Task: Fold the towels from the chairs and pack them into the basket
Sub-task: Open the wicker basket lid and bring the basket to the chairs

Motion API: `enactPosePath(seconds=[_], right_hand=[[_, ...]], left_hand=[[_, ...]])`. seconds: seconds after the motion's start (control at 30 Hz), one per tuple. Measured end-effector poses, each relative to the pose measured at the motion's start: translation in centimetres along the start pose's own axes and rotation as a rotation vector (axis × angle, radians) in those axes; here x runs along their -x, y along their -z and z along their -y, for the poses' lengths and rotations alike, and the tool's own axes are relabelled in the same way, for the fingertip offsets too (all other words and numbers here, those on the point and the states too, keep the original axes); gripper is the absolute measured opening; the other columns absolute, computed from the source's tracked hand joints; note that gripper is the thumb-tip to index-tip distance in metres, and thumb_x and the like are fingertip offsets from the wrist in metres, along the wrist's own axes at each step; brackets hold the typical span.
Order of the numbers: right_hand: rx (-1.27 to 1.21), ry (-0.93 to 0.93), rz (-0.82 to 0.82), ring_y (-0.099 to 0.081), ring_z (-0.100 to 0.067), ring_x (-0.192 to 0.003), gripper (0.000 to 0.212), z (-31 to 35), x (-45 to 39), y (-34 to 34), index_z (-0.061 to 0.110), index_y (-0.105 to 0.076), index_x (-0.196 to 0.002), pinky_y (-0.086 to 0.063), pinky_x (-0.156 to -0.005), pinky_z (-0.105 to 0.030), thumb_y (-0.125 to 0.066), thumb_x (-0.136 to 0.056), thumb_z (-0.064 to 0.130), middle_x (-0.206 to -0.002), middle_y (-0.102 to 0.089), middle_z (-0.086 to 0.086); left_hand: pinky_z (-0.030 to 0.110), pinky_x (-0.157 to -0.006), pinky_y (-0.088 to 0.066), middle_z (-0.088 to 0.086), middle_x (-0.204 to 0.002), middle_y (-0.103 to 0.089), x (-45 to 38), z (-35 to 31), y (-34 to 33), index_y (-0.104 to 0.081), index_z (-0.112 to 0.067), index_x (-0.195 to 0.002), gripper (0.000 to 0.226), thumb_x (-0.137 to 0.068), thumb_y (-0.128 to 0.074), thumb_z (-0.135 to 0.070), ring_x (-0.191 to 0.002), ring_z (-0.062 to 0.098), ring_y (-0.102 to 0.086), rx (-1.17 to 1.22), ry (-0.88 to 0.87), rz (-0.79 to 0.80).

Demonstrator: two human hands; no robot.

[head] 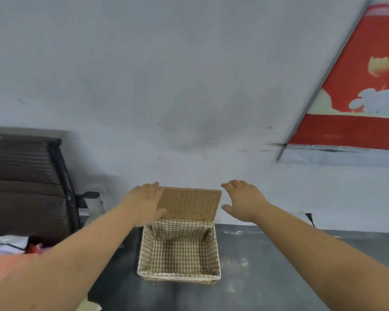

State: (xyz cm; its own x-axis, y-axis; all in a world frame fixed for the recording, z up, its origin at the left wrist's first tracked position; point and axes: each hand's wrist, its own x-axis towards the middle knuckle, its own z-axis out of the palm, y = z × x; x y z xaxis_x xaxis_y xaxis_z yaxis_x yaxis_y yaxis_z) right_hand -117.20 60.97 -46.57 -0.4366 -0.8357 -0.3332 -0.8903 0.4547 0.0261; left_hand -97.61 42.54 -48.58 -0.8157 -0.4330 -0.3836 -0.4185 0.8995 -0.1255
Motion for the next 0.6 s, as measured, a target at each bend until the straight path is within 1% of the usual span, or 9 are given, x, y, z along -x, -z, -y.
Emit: enactPosePath(seconds=[0.17,0.33,0.47,0.6], right_hand=[[0.007,-0.001,-0.001,-0.033,-0.027,-0.134,0.062,0.6,-5.6,-10.3,0.013,-0.026,-0.146,-0.034,-0.106,-0.039,-0.044,-0.095,0.044,-0.149,-0.031,-0.009],[-0.015,-0.028,0.026,-0.032,-0.026,-0.135,0.064,0.7,-11.1,-22.9,0.016,-0.023,-0.148,-0.035,-0.107,-0.039,-0.044,-0.095,0.045,-0.152,-0.028,-0.008],[-0.048,-0.059,0.062,-0.031,-0.026,-0.137,0.065,1.0,-14.6,-32.8,0.018,-0.02,-0.149,-0.033,-0.108,-0.039,-0.044,-0.095,0.045,-0.152,-0.028,-0.007],[-0.076,-0.065,0.074,-0.031,-0.026,-0.137,0.064,1.2,-17.7,-40.0,0.019,-0.02,-0.149,-0.032,-0.109,-0.039,-0.044,-0.095,0.044,-0.152,-0.029,-0.006]], left_hand=[[0.035,-0.117,-0.016,0.01,-0.161,-0.002,-5.2,0.6,-10.2,-0.005,-0.011,-0.153,0.072,-0.099,-0.028,-0.053,-0.146,0.025,-0.013,-0.043,0.011,0.014],[0.035,-0.118,-0.017,0.008,-0.161,-0.001,-10.6,1.1,-22.3,-0.004,-0.012,-0.153,0.072,-0.099,-0.027,-0.053,-0.146,0.023,-0.012,-0.005,0.03,0.062],[0.033,-0.117,-0.016,0.007,-0.16,-0.005,-14.1,1.2,-32.3,-0.005,-0.012,-0.153,0.071,-0.099,-0.028,-0.052,-0.146,0.022,-0.014,0.038,0.057,0.053],[0.035,-0.118,-0.015,0.006,-0.161,0.0,-17.0,1.3,-39.9,-0.004,-0.013,-0.153,0.071,-0.099,-0.027,-0.053,-0.147,0.022,-0.009,0.088,0.077,0.078]])
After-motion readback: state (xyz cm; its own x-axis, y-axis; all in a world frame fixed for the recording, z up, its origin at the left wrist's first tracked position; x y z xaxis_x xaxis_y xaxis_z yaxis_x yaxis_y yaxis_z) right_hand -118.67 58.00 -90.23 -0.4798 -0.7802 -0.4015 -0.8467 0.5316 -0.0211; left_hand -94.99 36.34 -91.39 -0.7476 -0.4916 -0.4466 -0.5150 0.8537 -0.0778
